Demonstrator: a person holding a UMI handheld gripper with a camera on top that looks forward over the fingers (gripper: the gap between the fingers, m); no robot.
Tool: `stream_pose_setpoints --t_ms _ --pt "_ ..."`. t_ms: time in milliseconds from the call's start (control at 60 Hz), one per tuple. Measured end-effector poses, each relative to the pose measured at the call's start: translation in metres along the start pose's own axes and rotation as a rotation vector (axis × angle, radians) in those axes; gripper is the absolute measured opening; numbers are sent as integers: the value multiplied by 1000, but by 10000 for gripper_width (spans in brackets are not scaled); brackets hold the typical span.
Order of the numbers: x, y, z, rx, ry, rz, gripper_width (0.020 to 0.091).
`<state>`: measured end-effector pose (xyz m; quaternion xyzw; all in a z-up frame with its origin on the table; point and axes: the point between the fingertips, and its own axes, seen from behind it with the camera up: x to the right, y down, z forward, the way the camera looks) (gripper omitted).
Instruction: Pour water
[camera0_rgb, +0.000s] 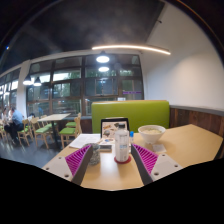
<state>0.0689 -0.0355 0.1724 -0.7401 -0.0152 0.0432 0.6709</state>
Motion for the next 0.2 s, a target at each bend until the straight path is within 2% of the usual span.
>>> stream_pose_setpoints --t_ms 200 --pt "-26 25 -98 -60 -73 80 835"
